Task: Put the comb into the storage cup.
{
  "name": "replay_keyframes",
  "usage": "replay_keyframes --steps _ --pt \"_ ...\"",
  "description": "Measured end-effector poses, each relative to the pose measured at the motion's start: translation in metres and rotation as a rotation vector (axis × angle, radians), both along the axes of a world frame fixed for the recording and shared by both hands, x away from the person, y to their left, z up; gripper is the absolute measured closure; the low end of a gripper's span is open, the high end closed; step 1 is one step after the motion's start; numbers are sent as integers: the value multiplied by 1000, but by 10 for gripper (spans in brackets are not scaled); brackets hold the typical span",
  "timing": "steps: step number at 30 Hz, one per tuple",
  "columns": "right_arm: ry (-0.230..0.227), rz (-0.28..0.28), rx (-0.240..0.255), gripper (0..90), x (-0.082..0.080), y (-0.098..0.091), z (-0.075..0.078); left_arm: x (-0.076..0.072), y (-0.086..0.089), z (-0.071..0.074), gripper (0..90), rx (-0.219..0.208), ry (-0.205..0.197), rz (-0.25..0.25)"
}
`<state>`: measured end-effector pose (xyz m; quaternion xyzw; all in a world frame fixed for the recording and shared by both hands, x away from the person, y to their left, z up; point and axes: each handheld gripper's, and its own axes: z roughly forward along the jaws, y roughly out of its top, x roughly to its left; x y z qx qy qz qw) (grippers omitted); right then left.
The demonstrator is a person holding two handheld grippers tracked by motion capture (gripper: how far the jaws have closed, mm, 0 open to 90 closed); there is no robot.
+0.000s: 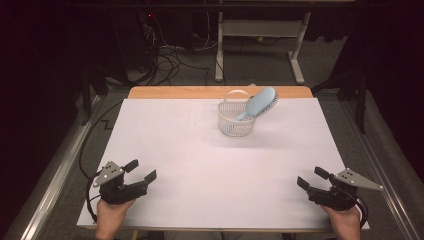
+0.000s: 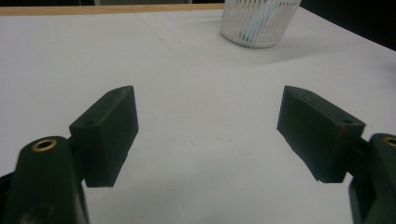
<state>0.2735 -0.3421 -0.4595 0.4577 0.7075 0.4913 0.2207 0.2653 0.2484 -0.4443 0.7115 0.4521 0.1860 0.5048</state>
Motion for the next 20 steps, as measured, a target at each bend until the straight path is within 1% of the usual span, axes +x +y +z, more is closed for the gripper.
replay_keyframes --steps 8,13,16,20 --pt "0 -2 -13 199 -4 -1 -1 1 0 -1 199 1 4 -1" --pt "-3 -1 -10 199 -4 0 -1 1 0 -1 199 2 6 -3" --pt "-6 2 -18 199 -4 1 -2 1 0 -1 199 0 5 0" --pt "-5 6 -13 199 -4 3 -1 1 1 -1 199 1 4 2"
